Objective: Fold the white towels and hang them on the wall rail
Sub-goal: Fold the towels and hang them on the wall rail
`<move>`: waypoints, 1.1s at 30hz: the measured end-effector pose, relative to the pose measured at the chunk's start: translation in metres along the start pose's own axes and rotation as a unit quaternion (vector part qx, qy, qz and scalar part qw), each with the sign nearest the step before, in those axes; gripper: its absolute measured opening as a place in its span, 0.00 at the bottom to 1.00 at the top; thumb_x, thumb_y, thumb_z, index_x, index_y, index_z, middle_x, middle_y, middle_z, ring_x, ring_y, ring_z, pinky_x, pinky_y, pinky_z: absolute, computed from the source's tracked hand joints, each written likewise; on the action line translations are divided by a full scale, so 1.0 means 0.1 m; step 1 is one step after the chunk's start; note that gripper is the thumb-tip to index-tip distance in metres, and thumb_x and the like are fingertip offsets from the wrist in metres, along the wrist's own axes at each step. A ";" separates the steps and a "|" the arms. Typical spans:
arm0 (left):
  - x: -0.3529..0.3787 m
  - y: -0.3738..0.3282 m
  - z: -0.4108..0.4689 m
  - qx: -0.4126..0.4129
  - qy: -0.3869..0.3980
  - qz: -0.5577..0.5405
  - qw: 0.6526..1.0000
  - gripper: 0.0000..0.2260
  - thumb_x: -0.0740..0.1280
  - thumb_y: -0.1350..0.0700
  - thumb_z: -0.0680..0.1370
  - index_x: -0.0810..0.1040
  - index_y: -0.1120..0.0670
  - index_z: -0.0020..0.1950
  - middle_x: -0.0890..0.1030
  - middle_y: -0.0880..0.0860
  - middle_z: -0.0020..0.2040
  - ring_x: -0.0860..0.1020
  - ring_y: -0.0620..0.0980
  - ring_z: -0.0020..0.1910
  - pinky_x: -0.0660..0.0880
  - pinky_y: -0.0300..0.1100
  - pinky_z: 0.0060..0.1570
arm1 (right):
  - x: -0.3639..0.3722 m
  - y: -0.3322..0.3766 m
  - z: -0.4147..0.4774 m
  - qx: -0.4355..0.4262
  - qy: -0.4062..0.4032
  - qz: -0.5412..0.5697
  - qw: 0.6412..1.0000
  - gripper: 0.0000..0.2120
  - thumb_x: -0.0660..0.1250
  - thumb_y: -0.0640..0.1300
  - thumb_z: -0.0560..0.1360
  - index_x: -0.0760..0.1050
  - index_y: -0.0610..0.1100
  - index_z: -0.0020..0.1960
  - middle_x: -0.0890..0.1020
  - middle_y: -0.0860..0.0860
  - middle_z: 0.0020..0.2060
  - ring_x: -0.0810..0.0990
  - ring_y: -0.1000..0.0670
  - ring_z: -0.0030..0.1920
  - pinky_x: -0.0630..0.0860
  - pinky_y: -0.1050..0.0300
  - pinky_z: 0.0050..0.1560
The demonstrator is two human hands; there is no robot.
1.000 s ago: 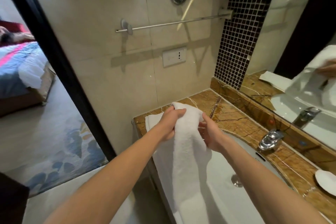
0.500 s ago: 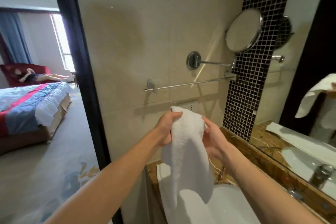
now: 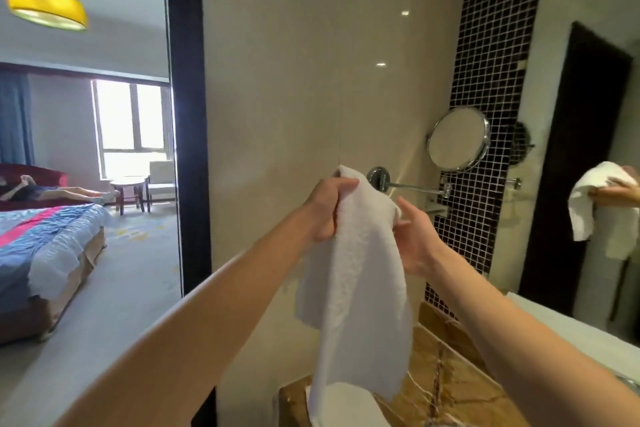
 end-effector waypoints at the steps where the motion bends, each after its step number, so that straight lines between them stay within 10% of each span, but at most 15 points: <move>1: -0.01 -0.09 0.02 0.008 0.002 0.002 1.000 0.10 0.60 0.56 0.78 0.76 0.62 0.49 0.80 0.59 0.40 0.79 0.55 0.40 0.75 0.44 0.46 | 0.04 0.03 0.00 0.001 -0.003 -0.012 1.000 0.34 0.56 0.63 0.75 0.70 0.37 0.68 0.75 0.42 0.65 0.73 0.42 0.61 0.70 0.48 0.62; 13: 0.04 -0.67 0.40 0.070 0.005 -0.059 0.996 0.13 0.58 0.57 0.77 0.73 0.60 0.58 0.79 0.60 0.45 0.79 0.57 0.41 0.77 0.43 0.42 | 0.30 0.66 0.23 -0.067 0.037 -0.107 0.991 0.29 0.51 0.61 0.78 0.79 0.39 0.48 0.84 0.43 0.40 0.84 0.44 0.39 0.73 0.51 0.45; 19: 0.13 -0.85 0.71 0.098 0.007 -0.043 0.994 0.11 0.58 0.57 0.77 0.77 0.61 0.46 0.82 0.59 0.37 0.79 0.57 0.40 0.74 0.45 0.47 | 0.25 1.05 0.51 -0.135 0.013 -0.057 0.989 0.22 0.59 0.59 0.76 0.79 0.42 0.37 0.81 0.45 0.34 0.81 0.45 0.35 0.74 0.52 0.47; 27: 0.22 -1.18 1.22 0.136 -0.012 -0.046 0.990 0.12 0.57 0.58 0.79 0.76 0.63 0.44 0.83 0.59 0.34 0.80 0.57 0.39 0.75 0.44 0.44 | 0.15 1.49 0.93 -0.119 0.026 -0.117 0.986 0.27 0.66 0.62 0.67 0.72 0.40 0.53 0.72 0.45 0.42 0.72 0.45 0.42 0.69 0.54 0.43; 33: 0.14 -1.14 1.59 0.136 -0.052 -0.034 0.989 0.14 0.55 0.56 0.81 0.75 0.62 0.45 0.82 0.57 0.31 0.78 0.54 0.41 0.74 0.43 0.44 | -0.08 1.61 1.33 -0.140 0.039 -0.066 0.987 0.13 0.61 0.42 0.77 0.78 0.38 0.38 0.79 0.46 0.34 0.80 0.46 0.35 0.75 0.54 0.42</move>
Point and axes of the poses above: each hand's wrist, its own z-axis towards the middle knuckle, its own x-axis out of the palm, y = z × x, the point moved 3 cm from there along z, towards the middle knuckle
